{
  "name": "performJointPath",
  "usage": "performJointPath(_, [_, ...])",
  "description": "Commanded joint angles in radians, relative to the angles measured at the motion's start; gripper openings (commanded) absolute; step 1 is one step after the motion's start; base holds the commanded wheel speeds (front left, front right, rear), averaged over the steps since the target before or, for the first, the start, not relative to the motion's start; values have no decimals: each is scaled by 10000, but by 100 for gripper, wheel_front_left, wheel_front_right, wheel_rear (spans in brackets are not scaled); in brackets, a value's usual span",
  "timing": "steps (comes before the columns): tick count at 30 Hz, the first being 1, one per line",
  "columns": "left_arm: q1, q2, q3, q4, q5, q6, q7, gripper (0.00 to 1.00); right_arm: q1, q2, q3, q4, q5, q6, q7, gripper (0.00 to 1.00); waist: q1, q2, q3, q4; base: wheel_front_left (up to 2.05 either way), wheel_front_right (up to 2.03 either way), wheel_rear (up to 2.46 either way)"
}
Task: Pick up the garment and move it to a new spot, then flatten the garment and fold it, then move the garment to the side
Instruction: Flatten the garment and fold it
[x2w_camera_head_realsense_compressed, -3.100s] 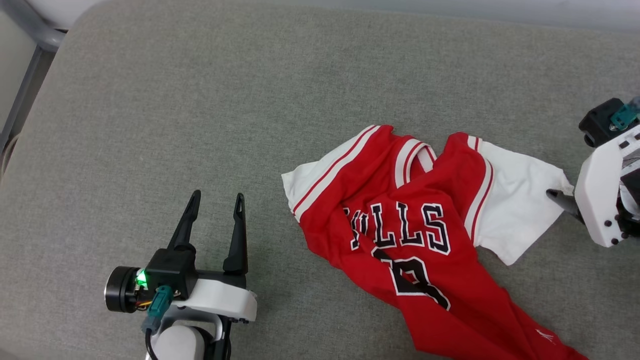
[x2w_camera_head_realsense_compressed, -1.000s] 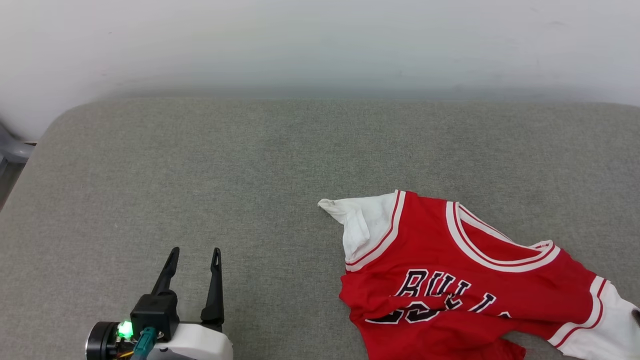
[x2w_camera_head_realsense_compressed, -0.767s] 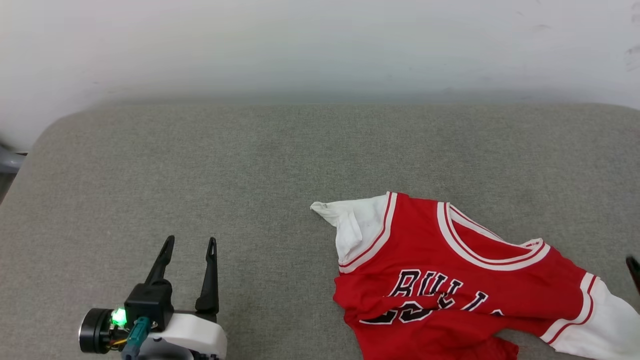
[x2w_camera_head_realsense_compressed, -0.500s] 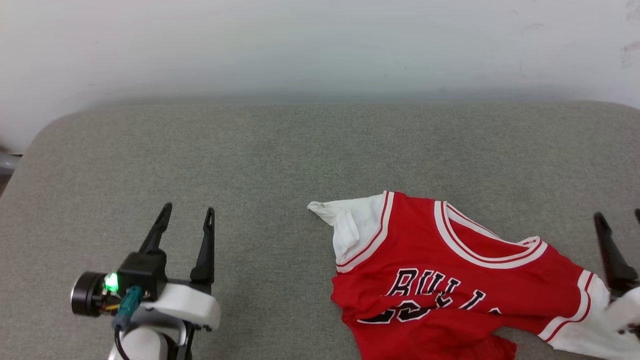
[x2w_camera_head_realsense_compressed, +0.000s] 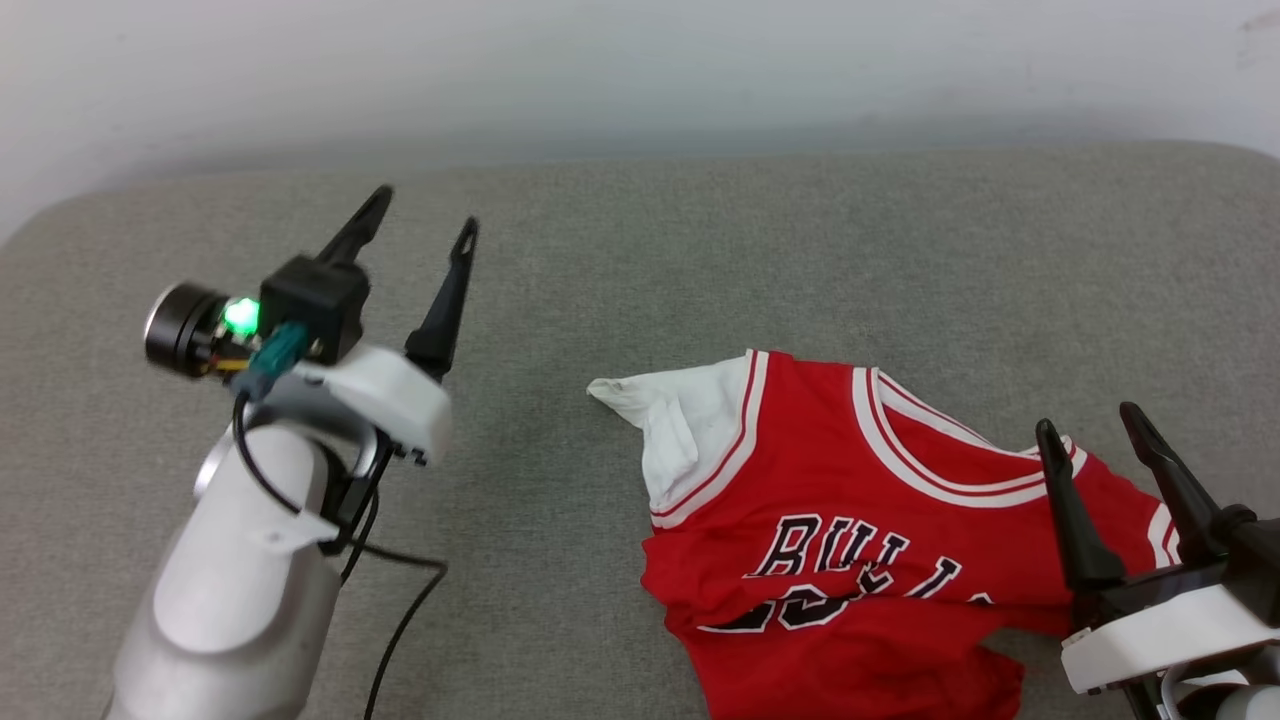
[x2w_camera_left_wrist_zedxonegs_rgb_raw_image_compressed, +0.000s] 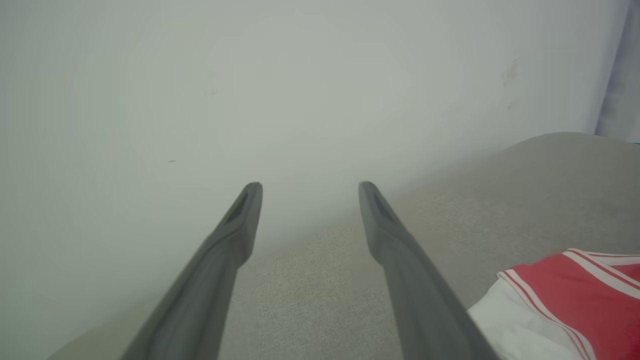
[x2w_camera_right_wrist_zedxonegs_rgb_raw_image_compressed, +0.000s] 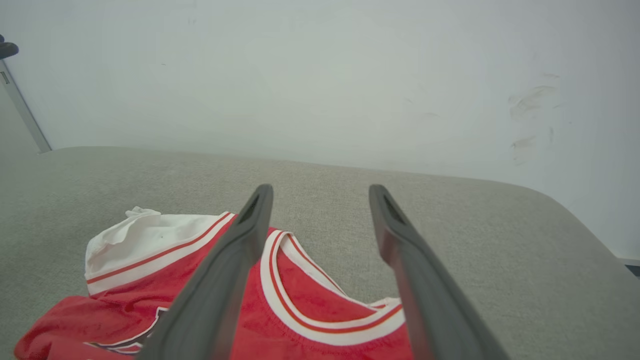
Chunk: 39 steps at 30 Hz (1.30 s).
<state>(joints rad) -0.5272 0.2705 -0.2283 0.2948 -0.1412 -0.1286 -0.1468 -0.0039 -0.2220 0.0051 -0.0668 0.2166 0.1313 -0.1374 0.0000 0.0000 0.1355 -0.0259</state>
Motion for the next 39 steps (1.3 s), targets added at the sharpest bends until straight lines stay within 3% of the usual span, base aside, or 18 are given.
performJointPath(1, [-473,169,-407,95,-326,2,352,100,19,67,48,-105,-38,-10,-17,100,0,0,187,-142,0,0,0])
performJointPath(8, [-2076,833,-2073,510,-1960,-2,2335,100,-125,193,258,-118,-79,-10,-110,100,0,0,505,-426,0,0,0])
performJointPath(9, [-2323,935,-2368,598,-2257,-2,2767,100,-164,196,295,-102,-91,-10,-128,100,0,0,548,-475,0,0,0])
performJointPath(10, [-3005,1230,-3236,823,-3077,-3,4031,100,-251,228,386,-21,-107,-10,-200,100,0,0,675,-618,0,0,0])
performJointPath(18, [-4484,1634,-5484,1527,-5297,-4,7004,100,-641,319,636,127,41,-10,-373,100,0,0,1053,-993,0,0,0])
performJointPath(24, [-5347,1612,-6857,2167,-6151,-5,7981,100,-932,405,807,158,88,-10,-523,100,0,0,1461,-1245,0,0,0])
performJointPath(25, [-5846,1701,-7859,2618,-6483,-5,8459,100,-1186,442,941,126,110,-9,-590,100,0,0,1780,-1405,0,0,0])
performJointPath(26, [-5912,1718,-8097,2758,-6586,-5,8552,100,-1237,451,977,133,113,-10,-614,100,0,0,1853,-1438,0,0,0])
performJointPath(31, [-6071,1793,-9206,3098,-7159,-5,8919,100,-1428,476,1087,250,113,-10,-723,100,0,0,2099,-1560,0,0,0])
performJointPath(37, [-5706,2303,-10478,2889,-7853,-9,9474,100,-1498,525,1022,423,112,-10,-828,100,0,0,2163,-1594,0,0,0])
performJointPath(38, [-5668,2333,-10524,2815,-7901,-10,9496,55,-1516,540,1027,434,107,-10,-837,100,0,0,2171,-1586,0,0,0])
performJointPath(39, [-5664,2341,-10558,2731,-7926,-13,9400,0,-1528,544,1014,436,96,-10,-847,100,0,0,2176,-1559,0,0,0])
